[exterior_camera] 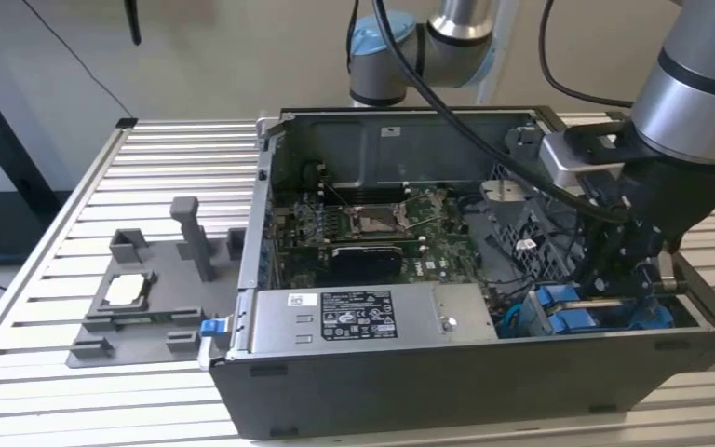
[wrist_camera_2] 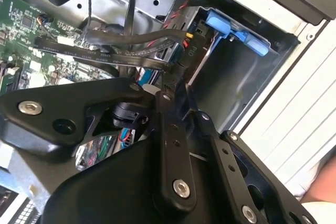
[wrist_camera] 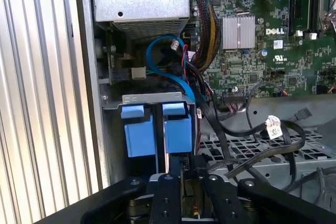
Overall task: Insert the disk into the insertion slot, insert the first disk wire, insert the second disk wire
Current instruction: 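Insert the second disk wire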
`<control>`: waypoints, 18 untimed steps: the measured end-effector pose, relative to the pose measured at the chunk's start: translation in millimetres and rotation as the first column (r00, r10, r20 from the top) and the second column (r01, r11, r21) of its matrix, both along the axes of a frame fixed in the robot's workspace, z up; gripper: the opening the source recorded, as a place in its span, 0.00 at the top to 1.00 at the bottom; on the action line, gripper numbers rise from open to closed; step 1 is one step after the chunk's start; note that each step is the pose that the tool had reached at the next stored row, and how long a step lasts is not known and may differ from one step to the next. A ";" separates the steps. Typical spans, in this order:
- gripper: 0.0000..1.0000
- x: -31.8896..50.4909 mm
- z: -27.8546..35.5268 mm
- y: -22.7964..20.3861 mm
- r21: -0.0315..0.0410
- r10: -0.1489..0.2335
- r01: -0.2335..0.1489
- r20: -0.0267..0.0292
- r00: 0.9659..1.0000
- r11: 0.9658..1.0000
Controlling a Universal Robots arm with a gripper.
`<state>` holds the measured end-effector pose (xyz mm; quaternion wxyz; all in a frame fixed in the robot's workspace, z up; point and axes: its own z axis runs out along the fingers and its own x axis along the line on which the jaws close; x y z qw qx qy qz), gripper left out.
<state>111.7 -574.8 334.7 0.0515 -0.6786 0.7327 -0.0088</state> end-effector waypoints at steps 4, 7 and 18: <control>0.76 0.1 3.4 -0.3 0.009 -0.002 0.002 0.000 1.000 1.000; 0.76 -0.2 6.5 -0.3 0.014 -0.002 0.002 0.000 1.000 1.000; 0.76 -1.4 24.6 -0.2 0.023 -0.002 0.002 0.001 1.000 1.000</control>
